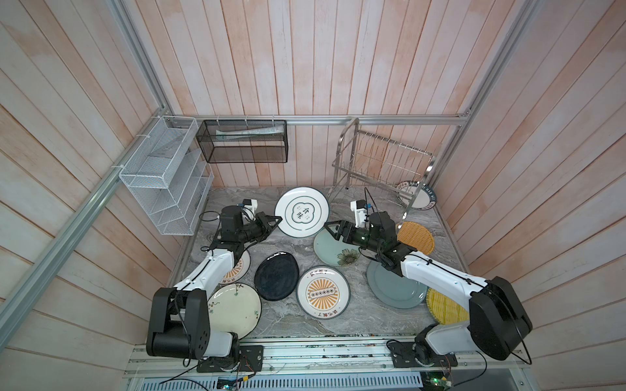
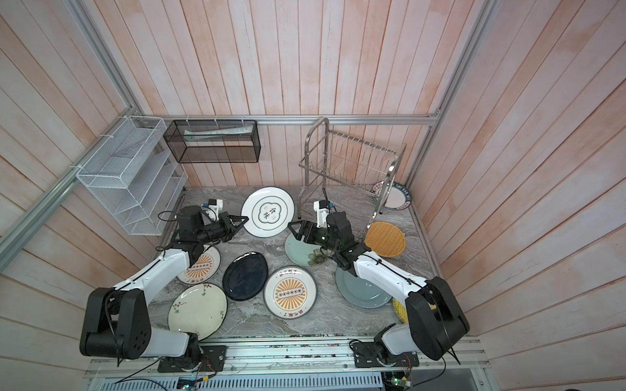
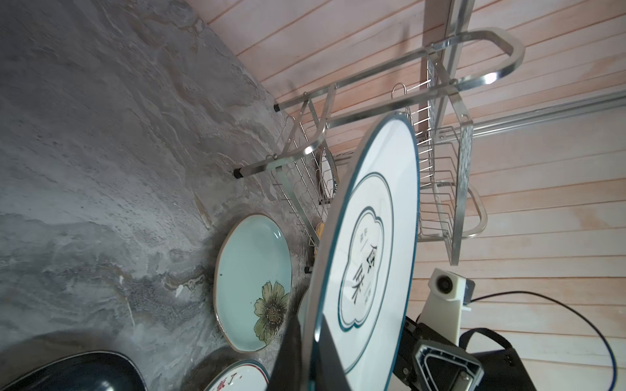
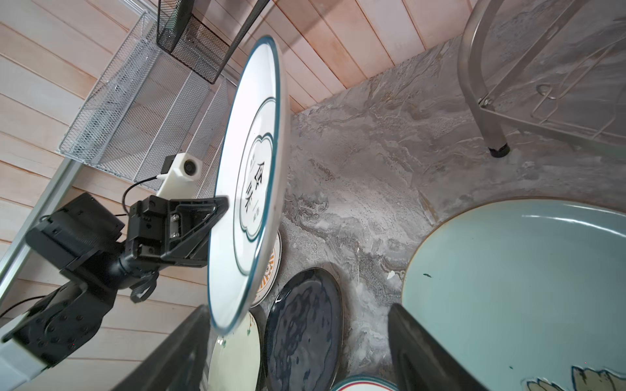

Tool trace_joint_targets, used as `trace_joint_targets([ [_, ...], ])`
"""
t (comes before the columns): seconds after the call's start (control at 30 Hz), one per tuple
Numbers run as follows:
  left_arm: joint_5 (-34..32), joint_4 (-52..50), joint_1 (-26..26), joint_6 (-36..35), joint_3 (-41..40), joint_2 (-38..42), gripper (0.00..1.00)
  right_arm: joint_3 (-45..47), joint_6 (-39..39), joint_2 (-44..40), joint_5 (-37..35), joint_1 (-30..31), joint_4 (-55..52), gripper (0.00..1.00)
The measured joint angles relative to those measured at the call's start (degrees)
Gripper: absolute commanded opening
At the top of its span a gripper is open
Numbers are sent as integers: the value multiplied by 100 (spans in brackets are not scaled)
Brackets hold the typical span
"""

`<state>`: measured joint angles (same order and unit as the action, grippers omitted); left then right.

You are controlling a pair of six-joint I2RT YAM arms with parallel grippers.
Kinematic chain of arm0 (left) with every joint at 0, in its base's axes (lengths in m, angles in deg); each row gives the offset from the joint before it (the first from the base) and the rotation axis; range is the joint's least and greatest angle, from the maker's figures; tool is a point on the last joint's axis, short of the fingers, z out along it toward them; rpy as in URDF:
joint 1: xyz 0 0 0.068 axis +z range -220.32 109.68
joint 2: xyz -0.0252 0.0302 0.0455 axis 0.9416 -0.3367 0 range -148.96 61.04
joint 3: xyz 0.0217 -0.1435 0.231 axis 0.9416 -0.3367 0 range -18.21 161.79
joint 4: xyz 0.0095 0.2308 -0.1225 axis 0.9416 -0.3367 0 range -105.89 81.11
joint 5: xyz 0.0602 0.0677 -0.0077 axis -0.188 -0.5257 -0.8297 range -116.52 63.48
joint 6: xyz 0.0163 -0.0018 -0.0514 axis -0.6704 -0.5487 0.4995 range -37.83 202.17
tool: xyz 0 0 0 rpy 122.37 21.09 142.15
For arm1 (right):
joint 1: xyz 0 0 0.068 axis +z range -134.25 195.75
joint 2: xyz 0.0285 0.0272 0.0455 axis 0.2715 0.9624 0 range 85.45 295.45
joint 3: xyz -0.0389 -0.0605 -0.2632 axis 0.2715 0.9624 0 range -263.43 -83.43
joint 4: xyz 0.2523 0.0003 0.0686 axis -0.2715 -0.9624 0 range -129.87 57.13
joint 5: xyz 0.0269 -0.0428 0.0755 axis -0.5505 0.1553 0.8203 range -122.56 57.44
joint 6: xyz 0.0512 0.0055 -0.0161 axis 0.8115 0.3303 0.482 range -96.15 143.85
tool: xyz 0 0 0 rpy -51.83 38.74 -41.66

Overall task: Load plates into a dish rack
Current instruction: Pass the plate.

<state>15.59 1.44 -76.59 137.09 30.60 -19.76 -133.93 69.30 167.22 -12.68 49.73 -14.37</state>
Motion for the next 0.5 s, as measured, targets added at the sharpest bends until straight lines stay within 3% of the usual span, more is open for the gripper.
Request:
trace_joint_targets([
  [0.2,-201,-48,-297,42,-111,37,0,-155,138,52,109,0,-33,72],
  [0.5,-345,-90,-459,120,-315,188,0,-251,396,83,42,0,-210,48],
])
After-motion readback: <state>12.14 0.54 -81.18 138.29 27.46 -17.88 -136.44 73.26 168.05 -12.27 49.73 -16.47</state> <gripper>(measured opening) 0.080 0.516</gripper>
